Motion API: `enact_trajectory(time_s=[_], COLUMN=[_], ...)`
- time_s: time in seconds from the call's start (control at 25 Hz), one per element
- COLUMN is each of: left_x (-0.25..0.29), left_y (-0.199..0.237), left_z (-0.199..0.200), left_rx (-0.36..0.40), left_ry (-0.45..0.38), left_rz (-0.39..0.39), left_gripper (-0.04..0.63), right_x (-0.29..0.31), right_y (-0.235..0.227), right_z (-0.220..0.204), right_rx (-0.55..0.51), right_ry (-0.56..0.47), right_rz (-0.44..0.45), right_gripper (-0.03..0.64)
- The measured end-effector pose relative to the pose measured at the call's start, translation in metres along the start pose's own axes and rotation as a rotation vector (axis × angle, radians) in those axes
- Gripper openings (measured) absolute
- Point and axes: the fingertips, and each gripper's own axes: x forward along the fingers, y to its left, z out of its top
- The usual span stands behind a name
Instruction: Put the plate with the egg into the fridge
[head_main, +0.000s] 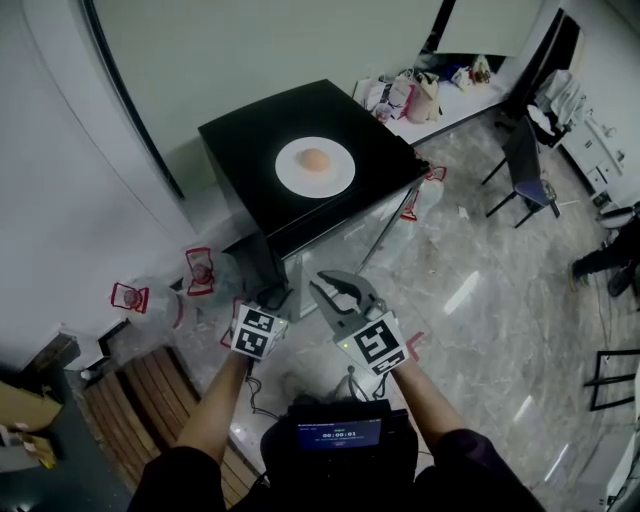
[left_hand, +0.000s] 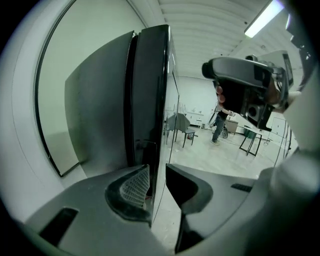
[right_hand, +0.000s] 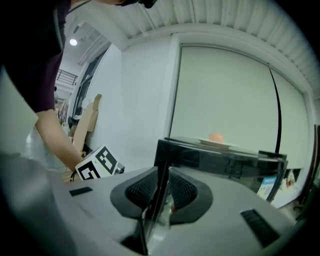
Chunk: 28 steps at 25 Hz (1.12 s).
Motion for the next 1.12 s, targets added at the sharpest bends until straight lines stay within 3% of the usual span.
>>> enact_trajectory(time_s=[0.12, 0.28, 0.64, 0.84, 1.12], left_x=[0.004, 0.003, 0.0, -0.008, -0.01], left_y=[-0.003, 0.001, -0.002, -0.056, -0.102], left_z=[0.008, 0.011, 0.01, 0.004, -0.001], left_rx=[0.023, 0.025, 0.0, 0.023, -0.002], left_ry=[-0.016, -0.029, -0.029, -0.063, -0.067], left_rz=[-0.01, 0.007, 0.065, 0.036, 0.073], left_gripper=[0.061, 0.06, 0.052, 0.043, 0.038], right_x=[0.001, 0.006, -0.004, -0.022, -0.064], right_y=[-0.012, -0.017, -0.009, -0.002, 0.015], right_z=[0.019, 0.038, 0.035, 0.041, 0.052], right_rx=[-0.074, -0.099, -0.045, -0.025, -0.217], right_ry=[0.008, 0.024, 0.032, 0.017, 0.064], right_rz=[0.0, 0.023, 0.043, 0.061, 0.046], right_gripper=[0.071, 0.089, 0.092, 0.126, 0.212])
